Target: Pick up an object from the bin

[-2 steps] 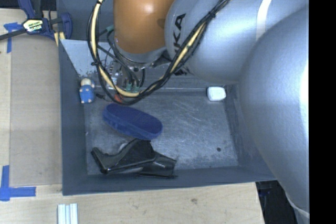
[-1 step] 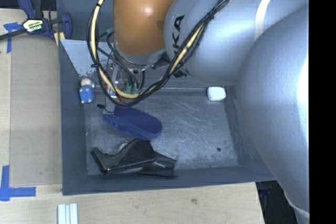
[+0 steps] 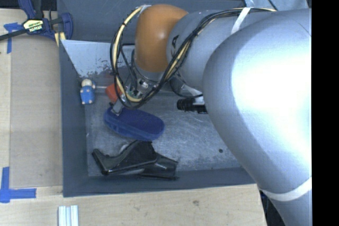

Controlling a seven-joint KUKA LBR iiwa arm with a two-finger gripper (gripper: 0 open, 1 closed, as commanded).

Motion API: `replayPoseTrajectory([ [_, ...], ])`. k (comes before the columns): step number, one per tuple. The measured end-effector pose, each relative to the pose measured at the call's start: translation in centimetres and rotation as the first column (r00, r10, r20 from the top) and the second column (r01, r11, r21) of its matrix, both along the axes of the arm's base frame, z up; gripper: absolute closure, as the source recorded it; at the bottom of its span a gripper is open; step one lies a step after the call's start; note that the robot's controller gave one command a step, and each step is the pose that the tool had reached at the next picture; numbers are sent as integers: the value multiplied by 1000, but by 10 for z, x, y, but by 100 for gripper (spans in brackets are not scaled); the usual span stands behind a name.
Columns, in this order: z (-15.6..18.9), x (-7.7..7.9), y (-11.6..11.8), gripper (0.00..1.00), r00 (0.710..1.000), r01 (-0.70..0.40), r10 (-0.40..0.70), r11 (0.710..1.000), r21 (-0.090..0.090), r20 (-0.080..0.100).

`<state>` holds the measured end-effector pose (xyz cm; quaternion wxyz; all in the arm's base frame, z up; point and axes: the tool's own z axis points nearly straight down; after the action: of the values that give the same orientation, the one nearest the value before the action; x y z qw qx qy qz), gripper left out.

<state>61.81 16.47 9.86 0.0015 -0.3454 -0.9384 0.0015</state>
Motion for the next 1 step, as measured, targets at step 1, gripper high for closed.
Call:
replayPoseTrajectory([
  [1,-16,7,10,0,999,-41,41,999,2,7],
])
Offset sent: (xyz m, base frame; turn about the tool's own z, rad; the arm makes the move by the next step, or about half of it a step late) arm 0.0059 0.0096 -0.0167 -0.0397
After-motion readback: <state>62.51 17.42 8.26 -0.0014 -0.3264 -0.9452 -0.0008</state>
